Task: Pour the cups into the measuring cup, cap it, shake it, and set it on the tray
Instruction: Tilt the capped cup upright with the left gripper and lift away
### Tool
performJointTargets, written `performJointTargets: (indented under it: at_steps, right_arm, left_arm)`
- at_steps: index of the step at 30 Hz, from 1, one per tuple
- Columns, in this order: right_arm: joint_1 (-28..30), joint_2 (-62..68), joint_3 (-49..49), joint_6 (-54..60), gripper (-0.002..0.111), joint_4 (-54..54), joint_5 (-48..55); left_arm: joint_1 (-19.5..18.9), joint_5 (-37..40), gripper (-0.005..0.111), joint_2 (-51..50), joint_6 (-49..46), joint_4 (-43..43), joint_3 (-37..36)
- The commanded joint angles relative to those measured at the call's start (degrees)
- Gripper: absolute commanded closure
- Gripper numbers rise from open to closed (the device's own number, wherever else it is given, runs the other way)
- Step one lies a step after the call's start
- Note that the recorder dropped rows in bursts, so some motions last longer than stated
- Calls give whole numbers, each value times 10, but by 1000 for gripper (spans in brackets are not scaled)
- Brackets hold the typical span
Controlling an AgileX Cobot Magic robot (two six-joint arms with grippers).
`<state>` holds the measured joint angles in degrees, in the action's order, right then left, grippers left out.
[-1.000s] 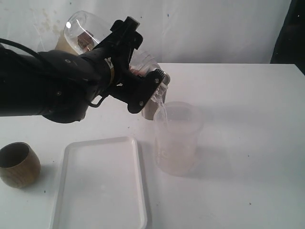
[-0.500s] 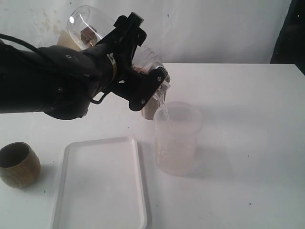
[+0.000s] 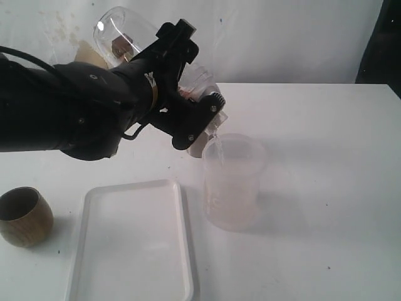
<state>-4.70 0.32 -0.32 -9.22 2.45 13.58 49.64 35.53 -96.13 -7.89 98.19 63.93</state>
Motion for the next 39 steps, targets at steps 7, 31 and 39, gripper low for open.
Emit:
performJointTargets:
  at_steps: [7, 31, 39]
  right_arm:
    - [-4, -3, 3, 5, 108, 1, 1]
    - [-4, -3, 3, 5, 108, 1, 1]
    - [-4, -3, 3, 5, 108, 1, 1]
  left_arm:
    - [23, 37, 107, -23, -20, 18, 52]
    - [24, 53, 107, -45, -89, 18, 58]
    - [42, 73, 107, -45, -89, 18, 58]
